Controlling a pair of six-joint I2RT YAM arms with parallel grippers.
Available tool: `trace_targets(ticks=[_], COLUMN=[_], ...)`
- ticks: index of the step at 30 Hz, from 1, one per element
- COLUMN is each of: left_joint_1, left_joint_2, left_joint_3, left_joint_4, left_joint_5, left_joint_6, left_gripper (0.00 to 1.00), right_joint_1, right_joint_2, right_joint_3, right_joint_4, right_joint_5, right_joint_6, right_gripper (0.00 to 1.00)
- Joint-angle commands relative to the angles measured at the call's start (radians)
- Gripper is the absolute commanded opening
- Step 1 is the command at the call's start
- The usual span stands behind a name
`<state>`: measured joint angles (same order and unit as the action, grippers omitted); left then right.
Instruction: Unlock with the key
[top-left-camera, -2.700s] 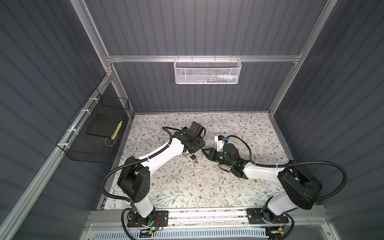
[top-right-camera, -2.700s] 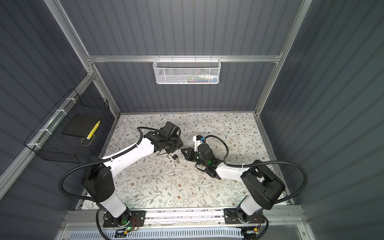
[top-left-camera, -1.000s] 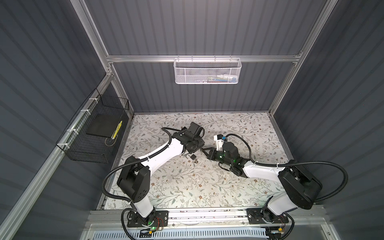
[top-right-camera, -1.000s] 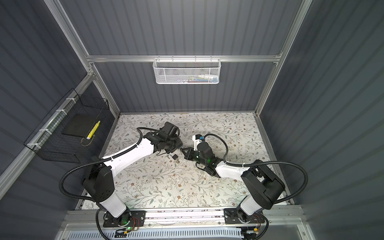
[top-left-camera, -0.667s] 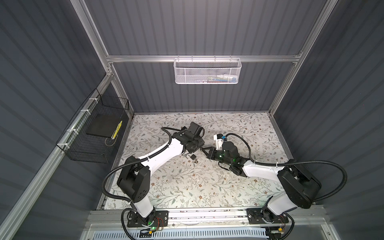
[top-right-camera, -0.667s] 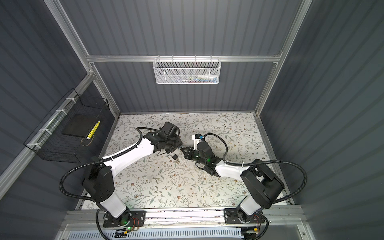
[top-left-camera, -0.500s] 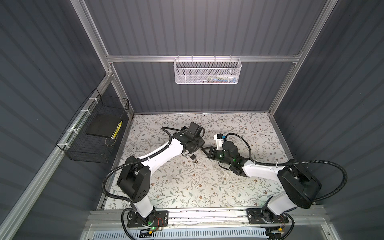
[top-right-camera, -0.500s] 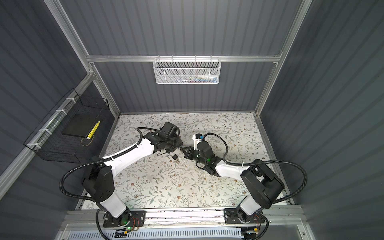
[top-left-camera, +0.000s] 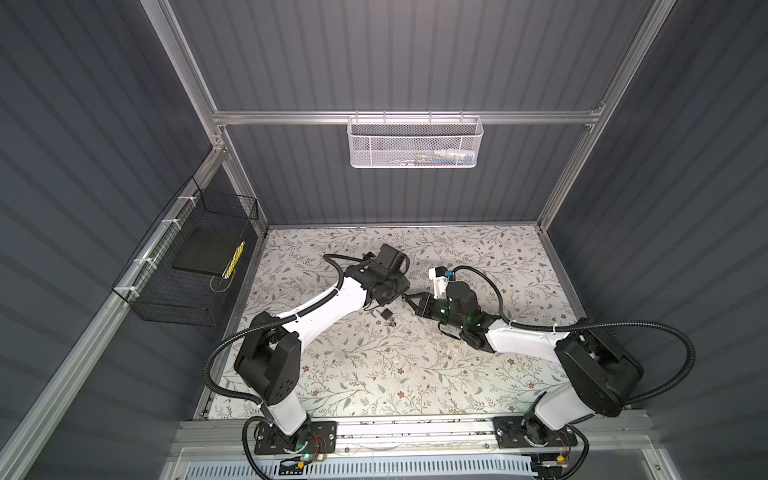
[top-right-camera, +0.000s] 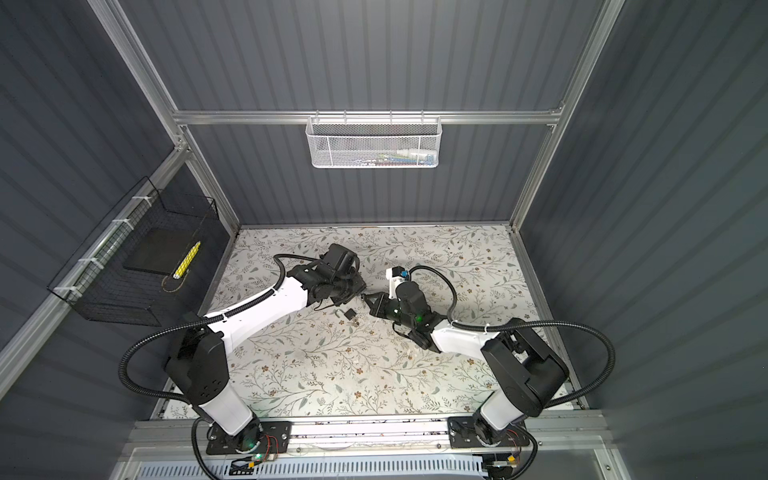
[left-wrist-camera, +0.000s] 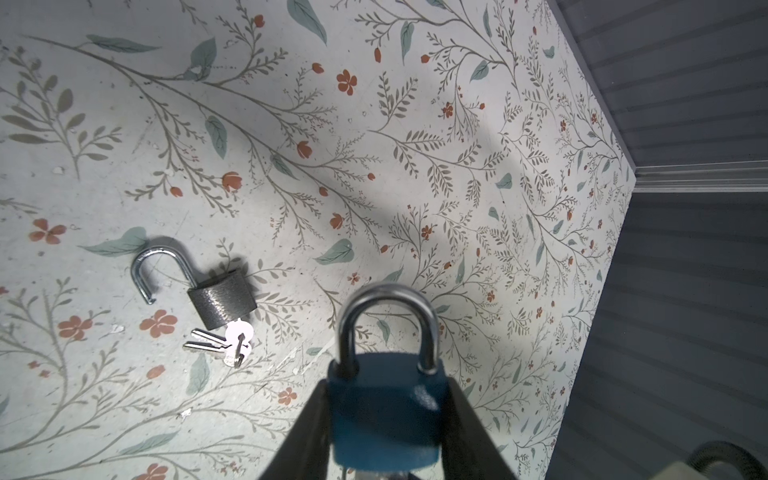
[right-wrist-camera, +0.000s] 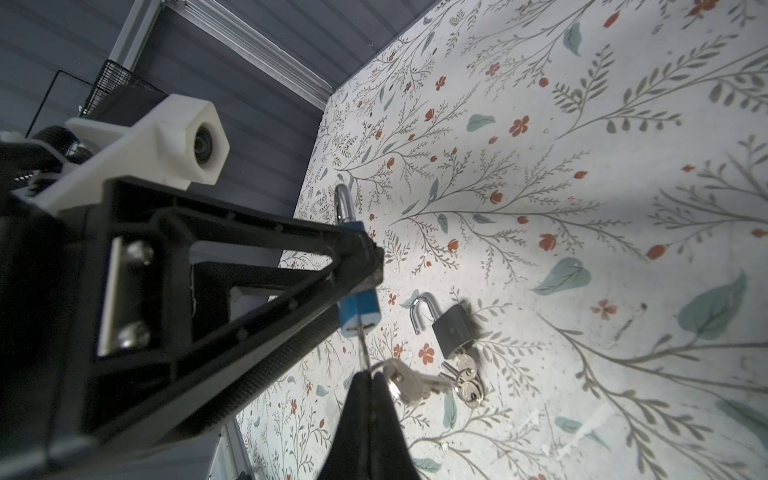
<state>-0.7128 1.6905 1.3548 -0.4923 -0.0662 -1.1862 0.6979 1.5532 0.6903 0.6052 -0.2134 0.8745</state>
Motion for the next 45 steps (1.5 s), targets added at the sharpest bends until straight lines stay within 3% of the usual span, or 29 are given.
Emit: trace_targets(ticks=[1,10,20,27,36,45], left_joint_1=[-0.040,-0.022,-0.019,-0.018,-0.019,-0.020], left_joint_2=[-0.021,-0.026,-0.015,-0.029,-0.037,-0.050], left_joint_3=[0.019,0.032,0.031,-0.003,-0.016,-0.028], left_joint_4=[-0.002,-0.032,-0.013,0.030,0.064,0.084], left_joint_5=[0.103,0.051,0.071,0.103,0.135,0.149], left_joint_6=[0.017,0.030,0.039,0.040,0.039,0.036], left_gripper=[0.15,0.17,0.18,0.18,0.18,0.19], right_joint_1=[-0.006,-0.010,-0.015,-0.032,-0.051,-0.066], right_joint_2=[-0.029,-0.111,-0.255,-0.291,-0.237,-0.156], right_joint_3=[-0.015,-0.134,-0.204,-0.236,-0.213,-0.146], right_joint_4=[0.048,0.054,-0.083,-0.044,0.060,0.107], right_joint_5=[0.009,-0.094,-0.075,-0.068,-0.089,-0.112], right_joint_6=[-0.006,-0.040,-0.098,-0.051,0.017,0.052], right_gripper=[0.00,0.11,0.18,0.23,0.32,0.30])
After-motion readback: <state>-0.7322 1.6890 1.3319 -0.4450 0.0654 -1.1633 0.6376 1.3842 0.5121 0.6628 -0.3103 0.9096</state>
